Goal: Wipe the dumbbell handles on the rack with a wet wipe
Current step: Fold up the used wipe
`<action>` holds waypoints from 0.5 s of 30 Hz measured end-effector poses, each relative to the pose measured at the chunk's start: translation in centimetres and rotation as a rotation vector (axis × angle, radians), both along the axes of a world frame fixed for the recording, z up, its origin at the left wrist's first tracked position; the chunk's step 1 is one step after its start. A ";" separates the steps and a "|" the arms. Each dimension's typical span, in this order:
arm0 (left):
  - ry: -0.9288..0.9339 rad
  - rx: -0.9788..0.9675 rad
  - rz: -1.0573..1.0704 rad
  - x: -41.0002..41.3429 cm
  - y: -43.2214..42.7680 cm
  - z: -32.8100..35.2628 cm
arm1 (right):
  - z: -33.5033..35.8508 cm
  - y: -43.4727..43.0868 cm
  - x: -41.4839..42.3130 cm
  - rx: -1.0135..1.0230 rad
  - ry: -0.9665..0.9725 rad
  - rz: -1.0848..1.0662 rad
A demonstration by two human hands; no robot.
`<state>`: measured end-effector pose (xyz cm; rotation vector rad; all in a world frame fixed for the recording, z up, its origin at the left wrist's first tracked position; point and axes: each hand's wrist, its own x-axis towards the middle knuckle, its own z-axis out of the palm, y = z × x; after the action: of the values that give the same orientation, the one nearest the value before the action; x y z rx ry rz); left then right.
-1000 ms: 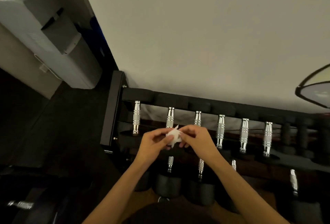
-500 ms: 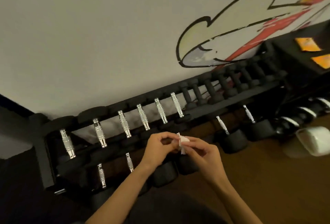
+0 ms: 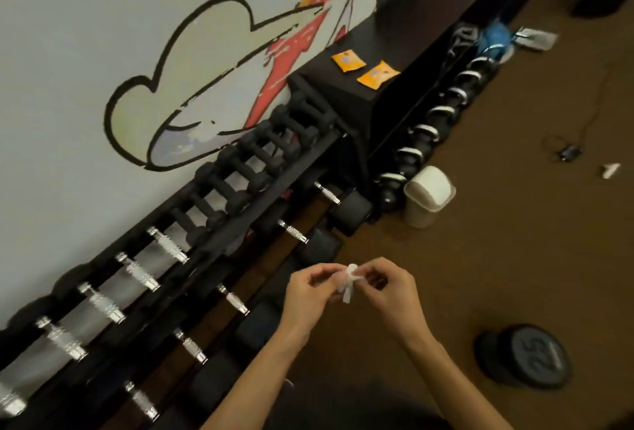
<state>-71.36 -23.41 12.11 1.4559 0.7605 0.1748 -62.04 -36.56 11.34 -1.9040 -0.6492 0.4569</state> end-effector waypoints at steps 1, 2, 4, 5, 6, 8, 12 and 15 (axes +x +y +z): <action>0.005 0.017 -0.035 1.8 -0.9 -0.1 | -0.1 -1.1 1.4 -0.001 -0.002 -0.033; 0.017 0.031 -0.057 3.1 -1.4 -0.2 | -0.2 -1.7 2.3 -0.007 0.002 -0.043; 0.037 0.045 -0.084 5.5 -1.9 -0.5 | -0.1 -2.7 4.3 -0.009 0.065 -0.020; 0.039 0.045 -0.093 7.0 -2.2 -0.8 | -0.1 -3.2 5.6 0.013 0.139 -0.002; 0.036 0.038 -0.090 8.4 -2.3 -1.0 | 0.0 -3.6 6.8 0.058 0.219 0.010; 0.027 0.004 -0.070 11.5 -2.3 -1.5 | 0.3 -4.0 9.7 0.151 0.343 -0.008; -0.001 -0.108 -0.054 19.0 -1.2 -3.2 | -0.6 -3.5 17.0 0.138 0.301 -0.006; 0.024 -0.169 -0.094 25.3 -0.5 -3.9 | -1.6 -2.7 23.0 0.007 0.262 0.001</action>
<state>-46.07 -23.89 8.18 1.3319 0.7073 0.0208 -39.00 -39.22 9.78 -1.7979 -0.4777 0.6900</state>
